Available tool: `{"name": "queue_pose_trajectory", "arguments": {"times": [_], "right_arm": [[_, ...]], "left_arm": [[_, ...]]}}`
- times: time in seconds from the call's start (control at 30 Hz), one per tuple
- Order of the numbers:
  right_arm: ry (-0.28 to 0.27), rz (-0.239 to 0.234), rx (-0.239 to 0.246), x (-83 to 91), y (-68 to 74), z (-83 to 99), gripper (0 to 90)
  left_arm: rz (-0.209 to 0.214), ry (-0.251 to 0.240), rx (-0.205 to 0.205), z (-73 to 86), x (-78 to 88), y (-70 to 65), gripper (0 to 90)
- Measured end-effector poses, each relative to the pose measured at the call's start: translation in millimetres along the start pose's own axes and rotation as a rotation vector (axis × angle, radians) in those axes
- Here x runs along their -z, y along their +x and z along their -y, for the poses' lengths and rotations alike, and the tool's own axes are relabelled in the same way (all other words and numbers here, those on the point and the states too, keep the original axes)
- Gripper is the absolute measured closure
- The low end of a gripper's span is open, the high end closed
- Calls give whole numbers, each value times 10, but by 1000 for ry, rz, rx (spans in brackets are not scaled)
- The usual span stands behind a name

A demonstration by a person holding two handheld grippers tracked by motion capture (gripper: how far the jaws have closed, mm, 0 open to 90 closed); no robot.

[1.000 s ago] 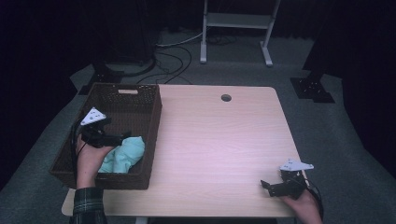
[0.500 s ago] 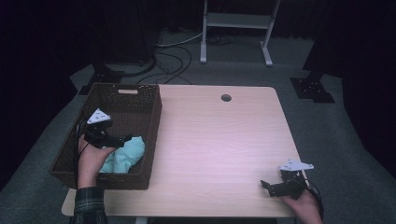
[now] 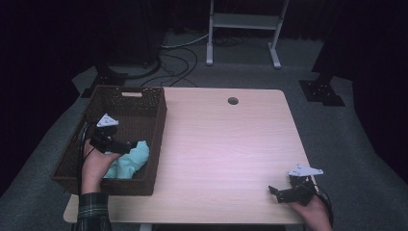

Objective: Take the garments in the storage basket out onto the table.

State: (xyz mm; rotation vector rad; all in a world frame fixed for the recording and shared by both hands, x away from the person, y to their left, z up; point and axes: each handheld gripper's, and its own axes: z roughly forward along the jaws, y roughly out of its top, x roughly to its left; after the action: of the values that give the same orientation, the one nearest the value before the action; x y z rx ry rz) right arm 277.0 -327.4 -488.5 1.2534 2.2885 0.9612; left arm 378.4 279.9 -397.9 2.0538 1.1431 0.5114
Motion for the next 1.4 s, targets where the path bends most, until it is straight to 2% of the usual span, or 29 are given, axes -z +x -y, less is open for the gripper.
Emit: {"name": "queue_pose_trajectory", "arguments": {"times": [0.7,1.2,1.4], "right_arm": [[0,0,1,0,0,0,0],[0,0,0,0,0,0,0],[0,0,0,0,0,1,0]], "left_arm": [[20,137,18,26,-133,-18,0],[34,212,61,60,-203,-2,0],[48,274,87,86,-259,1,0]]}}
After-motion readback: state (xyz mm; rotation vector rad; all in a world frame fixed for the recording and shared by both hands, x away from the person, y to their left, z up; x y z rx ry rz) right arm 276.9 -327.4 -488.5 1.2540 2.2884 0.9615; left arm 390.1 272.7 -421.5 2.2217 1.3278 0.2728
